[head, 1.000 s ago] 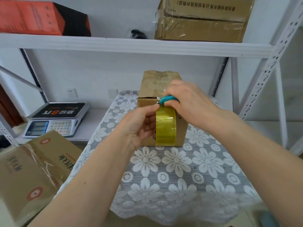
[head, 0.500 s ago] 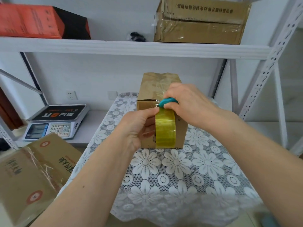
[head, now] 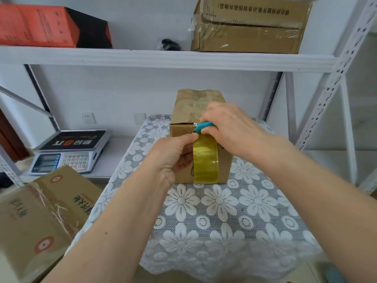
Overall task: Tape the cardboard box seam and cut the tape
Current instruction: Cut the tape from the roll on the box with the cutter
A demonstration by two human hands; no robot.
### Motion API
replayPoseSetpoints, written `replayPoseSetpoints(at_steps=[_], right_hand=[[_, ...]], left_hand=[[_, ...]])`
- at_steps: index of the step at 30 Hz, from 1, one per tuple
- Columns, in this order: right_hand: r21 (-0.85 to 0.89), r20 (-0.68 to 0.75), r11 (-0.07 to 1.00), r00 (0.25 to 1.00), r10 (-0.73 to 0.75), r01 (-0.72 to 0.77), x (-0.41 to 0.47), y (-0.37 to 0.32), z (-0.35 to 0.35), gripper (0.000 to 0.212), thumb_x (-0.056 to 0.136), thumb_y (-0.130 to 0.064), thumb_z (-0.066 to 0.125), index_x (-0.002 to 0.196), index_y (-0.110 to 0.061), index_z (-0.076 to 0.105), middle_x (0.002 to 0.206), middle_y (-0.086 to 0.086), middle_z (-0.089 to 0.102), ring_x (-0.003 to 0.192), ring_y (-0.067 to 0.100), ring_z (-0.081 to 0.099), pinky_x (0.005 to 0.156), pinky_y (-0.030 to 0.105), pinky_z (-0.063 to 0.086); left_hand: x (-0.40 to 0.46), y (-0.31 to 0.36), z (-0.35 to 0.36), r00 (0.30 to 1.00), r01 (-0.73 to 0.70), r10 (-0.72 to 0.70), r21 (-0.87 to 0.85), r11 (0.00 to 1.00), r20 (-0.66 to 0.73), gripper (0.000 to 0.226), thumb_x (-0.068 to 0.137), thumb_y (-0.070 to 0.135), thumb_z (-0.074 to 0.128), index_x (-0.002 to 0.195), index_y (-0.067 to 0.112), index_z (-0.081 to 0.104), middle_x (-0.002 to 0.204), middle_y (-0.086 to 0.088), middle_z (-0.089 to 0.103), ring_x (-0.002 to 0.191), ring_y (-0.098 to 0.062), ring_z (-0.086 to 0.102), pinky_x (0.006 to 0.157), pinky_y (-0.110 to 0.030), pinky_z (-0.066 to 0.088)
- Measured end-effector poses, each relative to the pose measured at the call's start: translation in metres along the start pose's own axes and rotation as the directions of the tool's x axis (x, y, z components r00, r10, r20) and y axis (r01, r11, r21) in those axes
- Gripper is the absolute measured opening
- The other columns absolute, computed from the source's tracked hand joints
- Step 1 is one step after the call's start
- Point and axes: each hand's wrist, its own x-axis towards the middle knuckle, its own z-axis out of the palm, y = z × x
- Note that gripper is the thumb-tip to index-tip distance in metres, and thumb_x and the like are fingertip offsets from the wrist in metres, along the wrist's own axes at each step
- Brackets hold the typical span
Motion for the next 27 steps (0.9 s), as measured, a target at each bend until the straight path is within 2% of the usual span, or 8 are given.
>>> replayPoseSetpoints(at_steps=[4,9,16,19,24,27], right_hand=[[-0.037,0.013,0.999,1.0,0.026,-0.025,-0.004,0.005,-0.005,0.019,0.091,-0.023,0.058,0.096,-0.007,0.067,0.094,0.005,0.055,0.086,0.022,0.053,0.08,0.042,0.046],[-0.063,0.025,0.997,0.998,0.053,-0.051,-0.007,0.006,-0.007,0.019,0.091,-0.021,0.058,0.095,-0.005,0.066,0.093,0.004,0.053,0.086,0.024,0.054,0.075,0.037,0.045],[-0.086,0.036,0.992,0.995,0.097,-0.093,-0.009,0.009,-0.009,0.018,0.09,-0.019,0.06,0.092,-0.002,0.065,0.093,0.007,0.054,0.084,0.026,0.055,0.074,0.04,0.045],[-0.089,0.039,0.987,0.99,0.138,-0.134,-0.01,0.01,-0.009,0.017,0.089,-0.018,0.06,0.094,-0.003,0.066,0.093,0.006,0.051,0.084,0.024,0.053,0.071,0.035,0.042],[-0.192,0.031,0.945,0.961,0.276,-0.265,-0.014,0.017,-0.007,0.012,0.086,-0.008,0.063,0.097,-0.004,0.065,0.1,0.009,0.045,0.082,0.029,0.055,0.065,0.034,0.04],[-0.165,0.019,0.941,0.953,0.303,-0.296,-0.018,0.017,-0.007,0.013,0.088,-0.01,0.062,0.099,-0.005,0.064,0.102,0.008,0.044,0.084,0.029,0.055,0.068,0.035,0.042]], left_hand=[[0.0,0.001,0.001,1.0,-0.003,0.003,0.007,1.0,-0.008,0.012,0.08,0.021,0.07,0.091,0.016,0.068,0.067,0.002,0.067,0.053,-0.01,0.057,0.061,-0.024,0.048],[0.001,0.001,0.003,1.0,-0.01,0.011,0.016,1.0,-0.02,0.009,0.079,0.021,0.07,0.087,0.017,0.067,0.066,0.002,0.066,0.053,-0.01,0.057,0.06,-0.026,0.047],[0.0,0.001,0.003,1.0,-0.019,0.019,0.006,1.0,-0.018,0.011,0.079,0.021,0.07,0.088,0.016,0.067,0.068,0.001,0.066,0.055,-0.011,0.058,0.056,-0.024,0.048],[0.001,0.0,0.003,1.0,-0.022,0.022,0.008,1.0,-0.008,0.016,0.079,0.022,0.071,0.092,0.015,0.068,0.077,-0.003,0.067,0.061,-0.014,0.059,0.061,-0.026,0.049],[-0.004,0.001,0.004,0.999,-0.041,0.041,-0.024,0.999,0.034,0.011,0.083,0.017,0.066,0.094,0.013,0.067,0.083,-0.006,0.068,0.067,-0.016,0.061,0.065,-0.027,0.05],[-0.009,0.002,0.005,0.995,-0.049,0.051,-0.02,0.999,0.086,0.009,0.083,0.014,0.059,0.09,0.014,0.065,0.073,-0.003,0.068,0.067,-0.016,0.061,0.068,-0.029,0.049]])
